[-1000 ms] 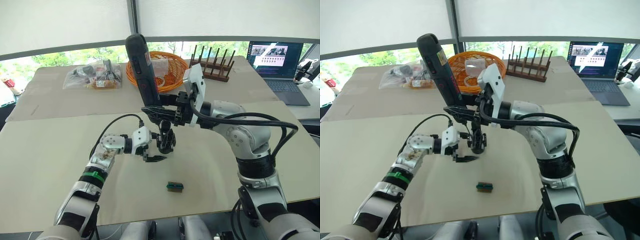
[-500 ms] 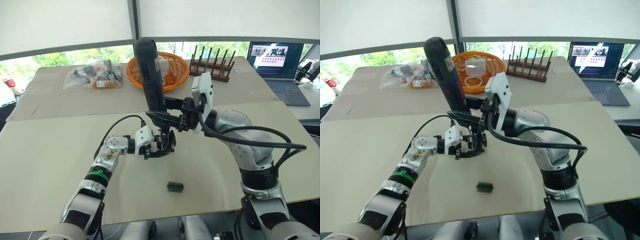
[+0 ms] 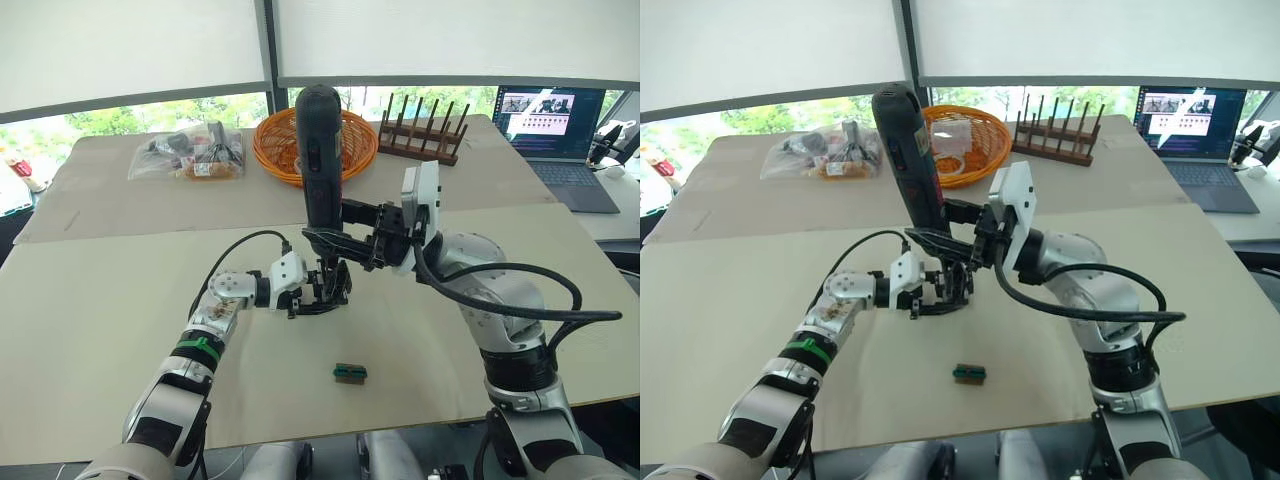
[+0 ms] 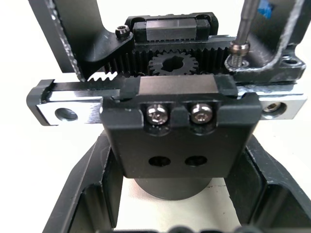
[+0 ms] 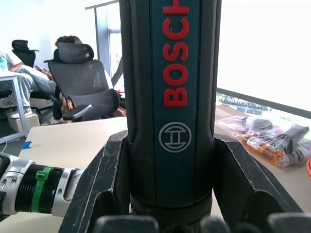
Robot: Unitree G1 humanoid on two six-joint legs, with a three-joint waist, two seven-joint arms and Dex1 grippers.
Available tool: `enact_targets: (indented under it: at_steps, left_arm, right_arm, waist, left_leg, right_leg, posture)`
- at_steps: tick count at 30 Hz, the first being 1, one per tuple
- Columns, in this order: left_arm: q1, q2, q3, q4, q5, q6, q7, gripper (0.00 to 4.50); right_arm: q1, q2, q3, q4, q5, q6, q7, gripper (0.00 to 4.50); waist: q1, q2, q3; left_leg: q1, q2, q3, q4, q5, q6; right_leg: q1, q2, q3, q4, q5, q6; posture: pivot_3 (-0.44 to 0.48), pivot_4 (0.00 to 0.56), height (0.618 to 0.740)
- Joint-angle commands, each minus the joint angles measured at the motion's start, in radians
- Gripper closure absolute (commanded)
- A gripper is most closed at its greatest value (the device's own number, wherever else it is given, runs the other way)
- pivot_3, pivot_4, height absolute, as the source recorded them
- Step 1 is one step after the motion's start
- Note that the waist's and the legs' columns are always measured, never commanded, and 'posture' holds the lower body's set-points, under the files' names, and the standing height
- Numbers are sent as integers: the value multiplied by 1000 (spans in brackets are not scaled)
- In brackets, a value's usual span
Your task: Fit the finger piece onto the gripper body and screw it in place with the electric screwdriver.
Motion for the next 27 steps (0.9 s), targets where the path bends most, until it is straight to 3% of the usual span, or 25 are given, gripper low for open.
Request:
enact_targets:
  at_steps: [1, 10, 27]
  left_arm:
    - [-11, 5, 0, -6, 10, -20, -3, 2179]
    - [-13, 6, -1, -14, 12, -24, -5, 2179]
    - [-13, -2, 4, -16, 13, -27, 1, 2179]
  right_arm:
    - [19, -17, 21, 41, -8, 49, 8, 2566]
    - [28, -73, 61, 41, 23, 95, 99, 2566]
    - [11, -92, 97, 129, -94, 1, 77, 2567]
  waist:
    - [0, 0, 0]
    - [1, 0, -3]
    - [2, -3, -8]
  left_leg:
    - [0, 0, 0, 0, 0, 0]
    - [2, 0, 0, 0, -1, 2]
    - [3, 0, 0, -1, -1, 2]
  right_leg:
    - [0, 0, 0, 0, 0, 0]
    - [1, 0, 0, 0, 0, 0]
    - [2, 0, 0, 0, 0, 0]
  posture:
    - [0, 150, 740]
    - [0, 150, 740]
    - [0, 150, 740]
